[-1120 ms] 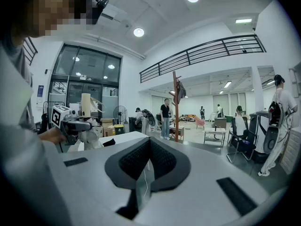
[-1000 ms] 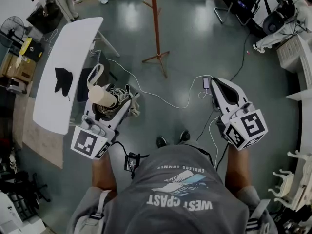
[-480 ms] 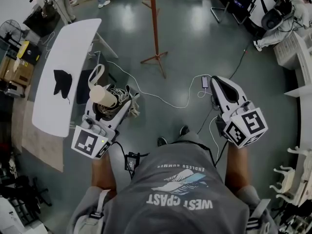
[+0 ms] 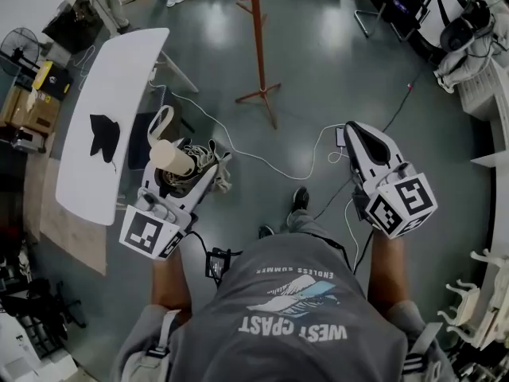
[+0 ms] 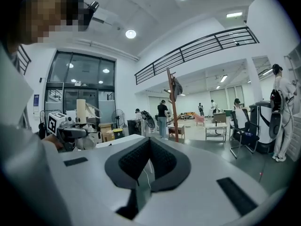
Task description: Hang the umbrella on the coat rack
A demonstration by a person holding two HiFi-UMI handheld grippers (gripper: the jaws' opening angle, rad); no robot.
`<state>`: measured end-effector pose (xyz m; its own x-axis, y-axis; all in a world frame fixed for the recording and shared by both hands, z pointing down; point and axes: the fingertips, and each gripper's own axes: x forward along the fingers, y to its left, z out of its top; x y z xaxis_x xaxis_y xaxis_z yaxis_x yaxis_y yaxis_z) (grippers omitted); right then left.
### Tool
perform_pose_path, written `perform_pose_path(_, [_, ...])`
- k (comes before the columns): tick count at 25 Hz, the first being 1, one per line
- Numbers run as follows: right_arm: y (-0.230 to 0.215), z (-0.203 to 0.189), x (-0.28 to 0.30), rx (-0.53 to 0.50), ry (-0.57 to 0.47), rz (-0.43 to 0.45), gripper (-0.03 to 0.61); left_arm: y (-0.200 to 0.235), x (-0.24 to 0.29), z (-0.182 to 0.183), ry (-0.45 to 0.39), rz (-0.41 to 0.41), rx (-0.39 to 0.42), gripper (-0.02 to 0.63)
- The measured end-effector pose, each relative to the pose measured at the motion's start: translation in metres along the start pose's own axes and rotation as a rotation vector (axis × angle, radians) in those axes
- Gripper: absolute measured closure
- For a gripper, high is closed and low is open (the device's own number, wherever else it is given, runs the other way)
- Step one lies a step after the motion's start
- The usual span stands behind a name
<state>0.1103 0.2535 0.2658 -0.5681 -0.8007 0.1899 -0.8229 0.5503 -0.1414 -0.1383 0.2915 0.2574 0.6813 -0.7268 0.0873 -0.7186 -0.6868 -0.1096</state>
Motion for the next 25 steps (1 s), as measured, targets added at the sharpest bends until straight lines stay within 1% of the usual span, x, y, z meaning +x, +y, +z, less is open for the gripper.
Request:
perform_pose_path(5, [-0.031,0.004,0.032,0.015,-0.002,0.046,0.555,0.012,0.033,-0.001,0.027,0.03,0.011,0.347])
perform_pose_path(13, [-0.074,0.02,0.079,0.012,-0.005,0.134,0.555,0.025,0.081,0.004,0.036,0.091,0.013,0.347])
perform_pose_path(25, [-0.136,0.032,0.128,0.023,-0.002,0.245,0.555,0.036,0.141,0.013,0.064,0.199,0.024,0.347])
